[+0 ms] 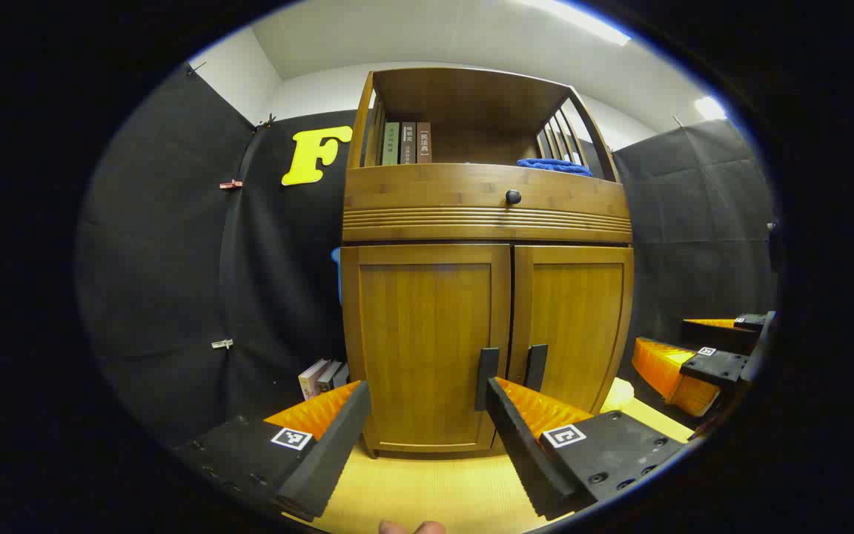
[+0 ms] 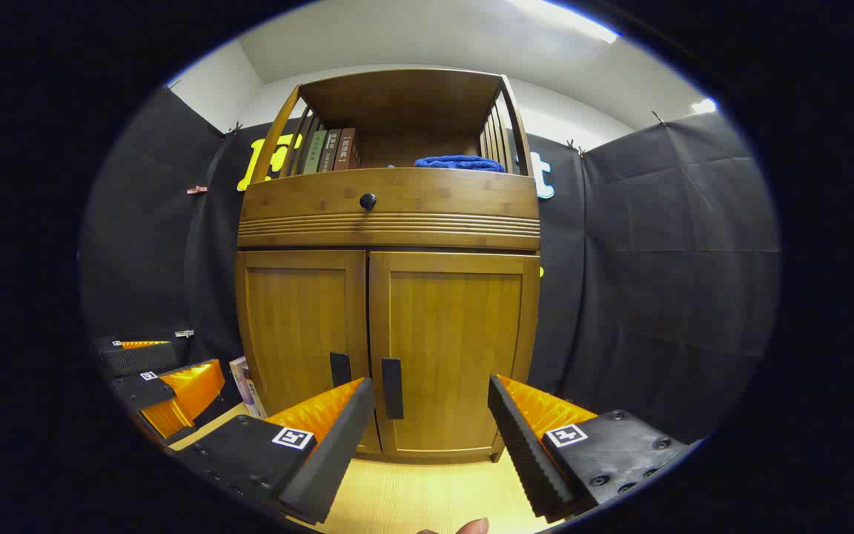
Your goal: Open the right door of the double-door shoe cabinet with the right hand, and open the left door with the left hand.
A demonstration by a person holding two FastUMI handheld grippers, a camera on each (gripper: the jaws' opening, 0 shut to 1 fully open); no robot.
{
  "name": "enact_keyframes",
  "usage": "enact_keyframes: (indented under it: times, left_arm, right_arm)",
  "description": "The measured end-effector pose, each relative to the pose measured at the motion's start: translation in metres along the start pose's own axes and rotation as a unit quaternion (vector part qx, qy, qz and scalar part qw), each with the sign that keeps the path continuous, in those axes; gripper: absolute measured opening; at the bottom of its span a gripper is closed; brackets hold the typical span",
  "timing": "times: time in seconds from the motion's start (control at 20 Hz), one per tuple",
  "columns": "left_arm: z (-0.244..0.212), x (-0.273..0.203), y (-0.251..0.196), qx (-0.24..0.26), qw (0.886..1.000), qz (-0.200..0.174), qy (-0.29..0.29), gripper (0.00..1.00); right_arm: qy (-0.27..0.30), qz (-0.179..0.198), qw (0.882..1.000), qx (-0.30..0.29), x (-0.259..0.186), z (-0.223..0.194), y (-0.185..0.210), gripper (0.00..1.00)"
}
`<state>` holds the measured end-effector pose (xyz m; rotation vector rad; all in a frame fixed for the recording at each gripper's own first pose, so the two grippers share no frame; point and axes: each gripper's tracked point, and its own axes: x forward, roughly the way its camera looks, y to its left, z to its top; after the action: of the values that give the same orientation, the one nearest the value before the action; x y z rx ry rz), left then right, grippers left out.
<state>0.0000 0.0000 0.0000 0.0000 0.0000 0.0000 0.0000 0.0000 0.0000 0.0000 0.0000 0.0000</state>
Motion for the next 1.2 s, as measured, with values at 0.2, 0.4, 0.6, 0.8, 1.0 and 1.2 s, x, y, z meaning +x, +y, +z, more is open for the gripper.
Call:
enact_keyframes:
  times: [0.2,0.4,0.6,0.8,1.0,1.2]
  left_arm:
    - [0.001,0.002,0.0,0.003,1.0,-0.003,0.0,0.97]
    - [-0.001,0.004,-0.003,0.005,1.0,-0.007,0.0,0.97]
    - [-0.001,0.004,-0.006,0.004,1.0,-0.01,-0.001,0.97]
    - [-0.003,0.003,-0.009,0.004,1.0,-0.013,-0.002,0.97]
    - [-0.003,0.004,-0.005,0.006,1.0,-0.011,-0.003,0.97]
    - [-0.006,0.006,0.002,0.009,1.0,-0.007,-0.003,0.97]
  right_arm:
    - [0.001,-0.003,1.0,-0.004,0.001,-0.001,0.001,0.97]
    - [0.003,-0.005,1.0,-0.003,0.002,-0.002,-0.001,0.97]
    - [0.004,-0.005,1.0,-0.002,0.002,-0.002,0.0,0.98]
    - [0.003,-0.002,1.0,-0.004,0.002,-0.003,0.002,0.98]
    - [0.005,0.009,1.0,0.004,0.006,-0.006,0.006,0.96]
    - [0.009,0.03,0.999,0.016,0.029,-0.011,0.021,0.98]
